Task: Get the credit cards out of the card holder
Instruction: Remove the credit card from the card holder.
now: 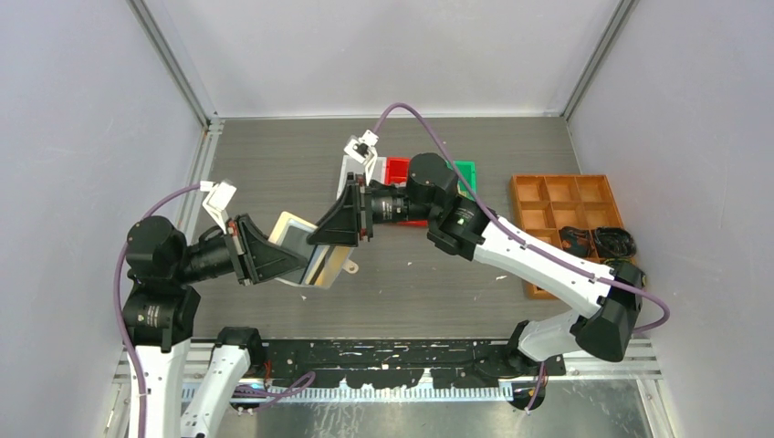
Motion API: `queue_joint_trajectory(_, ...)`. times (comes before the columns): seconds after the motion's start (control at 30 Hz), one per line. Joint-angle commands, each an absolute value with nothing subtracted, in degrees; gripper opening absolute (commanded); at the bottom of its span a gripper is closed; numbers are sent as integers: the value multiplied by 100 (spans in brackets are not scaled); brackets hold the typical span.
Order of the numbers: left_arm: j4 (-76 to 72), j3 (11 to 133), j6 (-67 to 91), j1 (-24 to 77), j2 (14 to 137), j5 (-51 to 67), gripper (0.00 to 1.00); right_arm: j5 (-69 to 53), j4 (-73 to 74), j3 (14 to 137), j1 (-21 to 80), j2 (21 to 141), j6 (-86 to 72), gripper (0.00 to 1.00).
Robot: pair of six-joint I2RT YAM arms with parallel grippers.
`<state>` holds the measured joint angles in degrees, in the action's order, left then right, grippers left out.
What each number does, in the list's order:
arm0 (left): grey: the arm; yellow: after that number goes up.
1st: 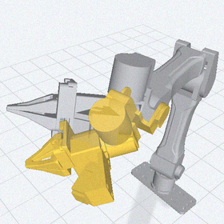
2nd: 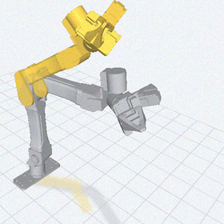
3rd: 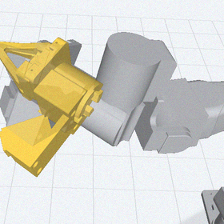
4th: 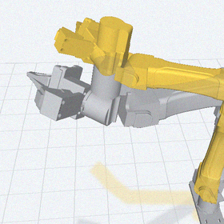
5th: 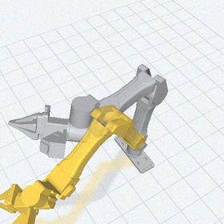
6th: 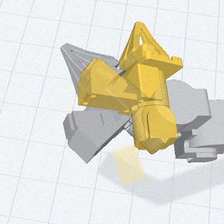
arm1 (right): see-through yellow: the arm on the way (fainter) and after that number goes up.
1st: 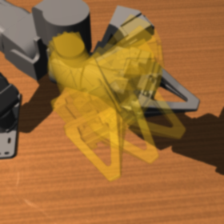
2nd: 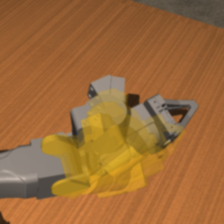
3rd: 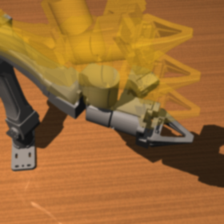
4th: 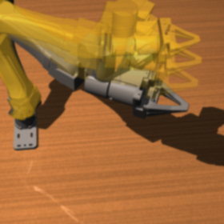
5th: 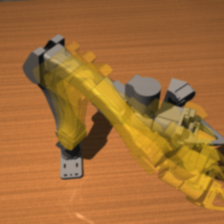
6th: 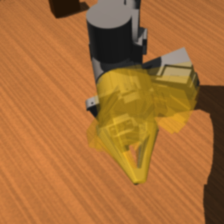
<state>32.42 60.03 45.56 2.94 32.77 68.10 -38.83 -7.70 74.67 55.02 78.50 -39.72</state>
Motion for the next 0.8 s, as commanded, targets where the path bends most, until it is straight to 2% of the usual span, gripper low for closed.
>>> queue_joint_trajectory(0.0, 3351, 6178, 4239, 309, 3307, 6875, 3, -3979, -1211, 7815, 5664, 7882, -4082, 34)
queue_joint_trajectory(0.07, 3348, 6221, 4232, 305, 3332, 6851, 12, -3945, -1183, 7821, 5678, 7894, -4118, 16)
queue_joint_trajectory(0.13, 3389, 6262, 4166, 311, 3353, 6867, 24, -3841, -992, 7836, 5663, 7839, -4062, 2)
queue_joint_trajectory(0.2, 3499, 6317, 4047, 308, 3365, 6902, 34, -3745, -796, 7785, 5652, 7699, -3909, 1)
queue_joint_trajectory(0.27, 3589, 6381, 3977, 312, 3373, 6913, 35, -3735, -672, 7684, 5618, 7526, -3784, 1)
queue_joint_trajectory(0.4, 3476, 6466, 4054, 307, 3381, 6958, 34, -3852, -421, 7559, 5564, 7282, -3648, 1)
queue_joint_trajectory(0.77, 3047, 6383, 4479, 310, 3386, 7147, 11, -4023, -81, 7577, 5527, 7207, -3512, 1)
